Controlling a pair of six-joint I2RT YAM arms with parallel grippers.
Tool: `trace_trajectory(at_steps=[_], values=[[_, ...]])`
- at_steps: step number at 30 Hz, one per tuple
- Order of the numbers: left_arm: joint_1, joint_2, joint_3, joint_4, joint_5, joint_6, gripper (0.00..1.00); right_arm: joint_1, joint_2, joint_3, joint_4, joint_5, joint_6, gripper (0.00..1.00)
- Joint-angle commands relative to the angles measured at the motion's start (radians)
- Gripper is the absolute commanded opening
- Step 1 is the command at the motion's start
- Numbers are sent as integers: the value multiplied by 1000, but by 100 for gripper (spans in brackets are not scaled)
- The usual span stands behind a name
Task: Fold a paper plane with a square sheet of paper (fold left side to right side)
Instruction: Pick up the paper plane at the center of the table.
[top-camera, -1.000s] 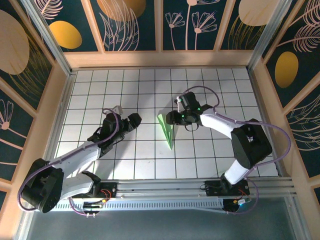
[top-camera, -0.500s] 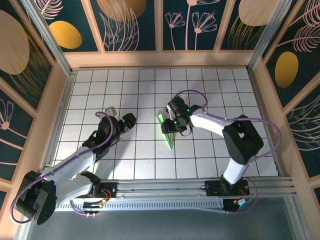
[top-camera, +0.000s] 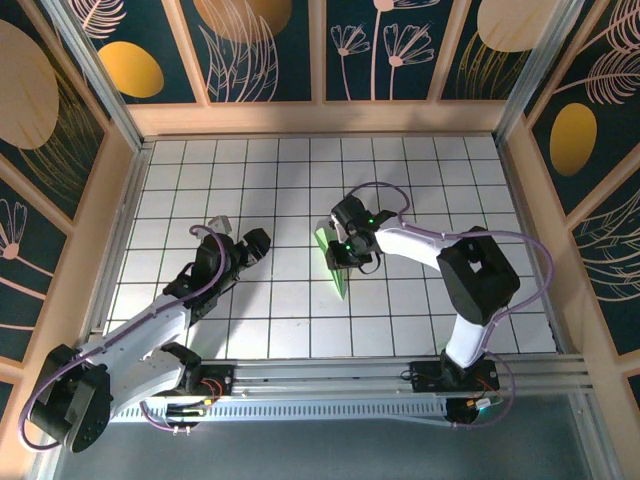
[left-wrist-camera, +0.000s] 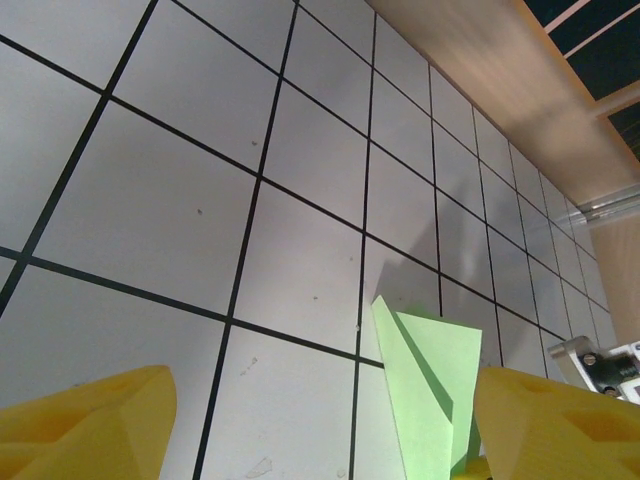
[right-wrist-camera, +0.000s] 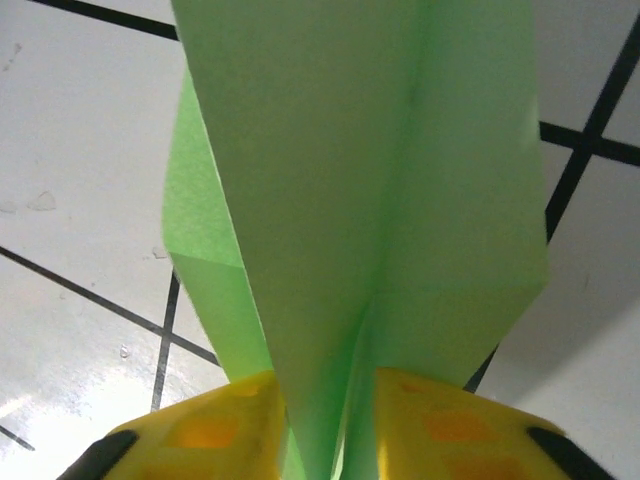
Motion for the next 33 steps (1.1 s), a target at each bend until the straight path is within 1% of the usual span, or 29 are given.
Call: trace_trajectory(at_steps=[1,5,18,25,30,33], values=[[7,-19,-11,-21,-23,18,78,9,22,35,-31,27,8,23],[6,-25,-15,-22,-26,18,78,12,30,36,-27,30,25,17],[6,-47,-32,-24,-36,11,78,33,80,38,-11,45,83,16],[6,-65,-33,-34,-44,8,78,32,80,51,-17,82,106,13],[6,-92,-16,-72,-72,33,79,-21,59,136,-11,53,152,10],[6,-107,14,-133,-93,69,80,-49,111,275,-105,131,118,9]])
